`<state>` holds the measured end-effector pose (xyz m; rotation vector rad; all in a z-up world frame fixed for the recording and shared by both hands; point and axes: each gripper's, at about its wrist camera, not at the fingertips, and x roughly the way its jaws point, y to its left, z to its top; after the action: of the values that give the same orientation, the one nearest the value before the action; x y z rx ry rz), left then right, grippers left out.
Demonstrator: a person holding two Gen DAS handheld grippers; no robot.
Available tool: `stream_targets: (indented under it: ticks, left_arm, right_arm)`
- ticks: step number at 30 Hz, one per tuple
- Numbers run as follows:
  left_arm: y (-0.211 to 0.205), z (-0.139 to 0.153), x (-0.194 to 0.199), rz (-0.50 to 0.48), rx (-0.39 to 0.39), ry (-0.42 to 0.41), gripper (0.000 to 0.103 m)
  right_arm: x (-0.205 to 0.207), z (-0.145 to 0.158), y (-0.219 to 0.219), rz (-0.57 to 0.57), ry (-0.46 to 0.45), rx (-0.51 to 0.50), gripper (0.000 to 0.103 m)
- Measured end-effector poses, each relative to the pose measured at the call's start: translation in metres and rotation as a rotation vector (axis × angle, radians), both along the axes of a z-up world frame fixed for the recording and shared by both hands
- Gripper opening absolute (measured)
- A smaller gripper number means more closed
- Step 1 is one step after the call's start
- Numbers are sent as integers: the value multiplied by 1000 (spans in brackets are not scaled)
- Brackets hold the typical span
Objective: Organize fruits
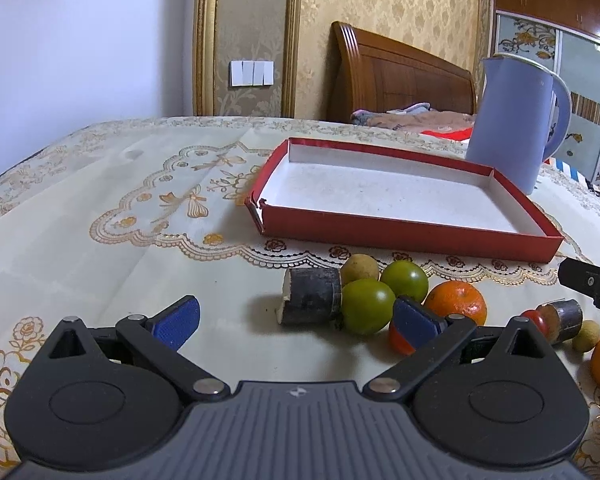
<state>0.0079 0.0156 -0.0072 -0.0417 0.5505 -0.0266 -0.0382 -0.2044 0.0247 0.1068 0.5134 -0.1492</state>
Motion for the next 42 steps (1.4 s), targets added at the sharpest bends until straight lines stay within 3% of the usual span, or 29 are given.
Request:
stream_targets:
  ticks: [42]
  left_arm:
    - [1, -2, 2, 12, -5, 26, 103]
  right_arm:
    - [1, -1, -4, -9, 15, 12, 103]
